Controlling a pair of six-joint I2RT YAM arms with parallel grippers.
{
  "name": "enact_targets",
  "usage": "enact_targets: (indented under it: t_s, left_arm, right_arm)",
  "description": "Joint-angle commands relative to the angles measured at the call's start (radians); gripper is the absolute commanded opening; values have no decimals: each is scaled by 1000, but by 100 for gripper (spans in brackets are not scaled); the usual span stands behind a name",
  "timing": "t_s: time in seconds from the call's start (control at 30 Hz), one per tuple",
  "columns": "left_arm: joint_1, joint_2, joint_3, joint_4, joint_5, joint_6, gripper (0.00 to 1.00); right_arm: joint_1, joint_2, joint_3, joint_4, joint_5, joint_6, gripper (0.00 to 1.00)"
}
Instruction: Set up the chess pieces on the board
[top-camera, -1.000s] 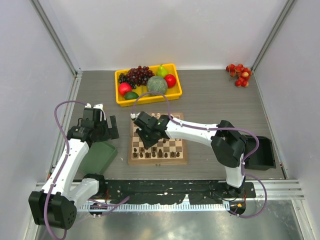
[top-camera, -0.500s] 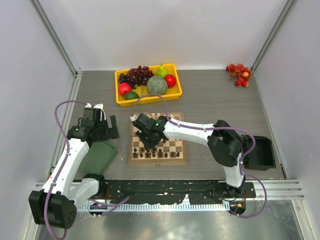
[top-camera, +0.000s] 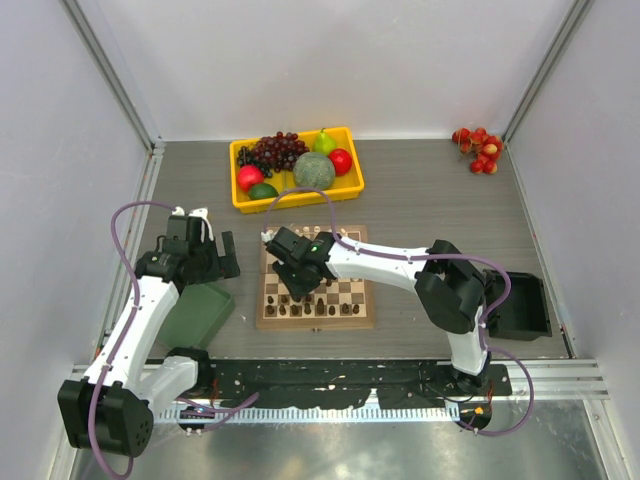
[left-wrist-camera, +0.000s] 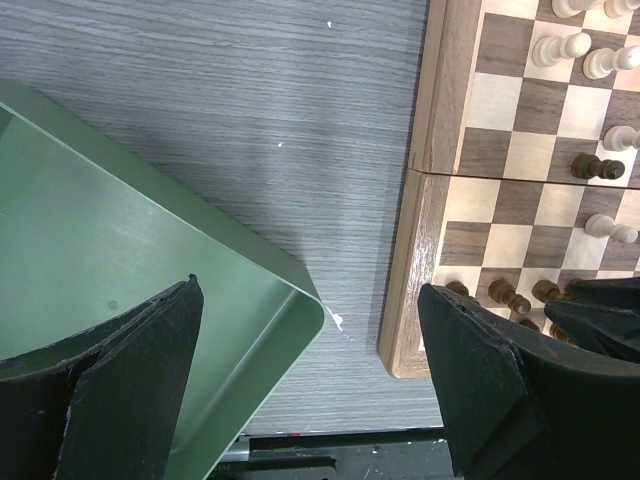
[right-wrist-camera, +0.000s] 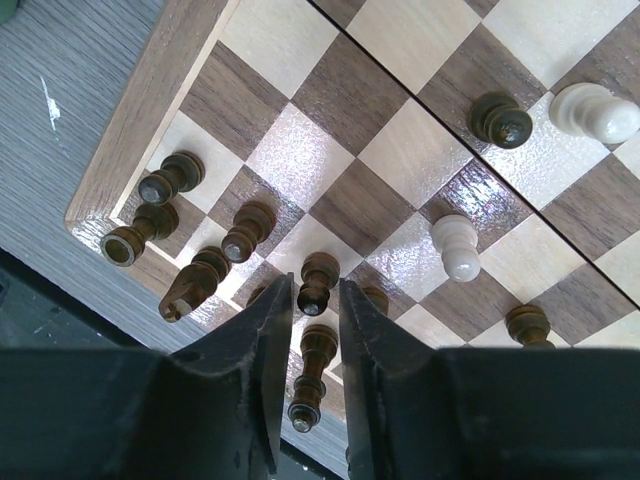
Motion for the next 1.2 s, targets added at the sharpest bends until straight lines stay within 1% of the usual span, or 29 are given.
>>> enact_targets:
  t_s: [0.0,0.23,0.43,0.67,0.77,1.17]
  left_arm:
    - [7,-3,-4,34,25,-1,96]
    - [7,0,-2,34,25,0,96]
    - [7,3,0,31,25,0,96]
    - [7,-3,-2,30,23,3,96]
    - [5,-3,-2,30,23,2,96]
    - [7,0,0,30,25,3,96]
  right_arm:
    - [5,-19,21,28,3,-9,33]
    - [4,-34,30,45,1,-13,33]
    - [-6,-74,32,91,54,11,34]
    - [-29,-99,40,105,146,34,39]
    - [-47,-85,46,105,150,44,42]
    - [-93,-14,92,105,140,51,44]
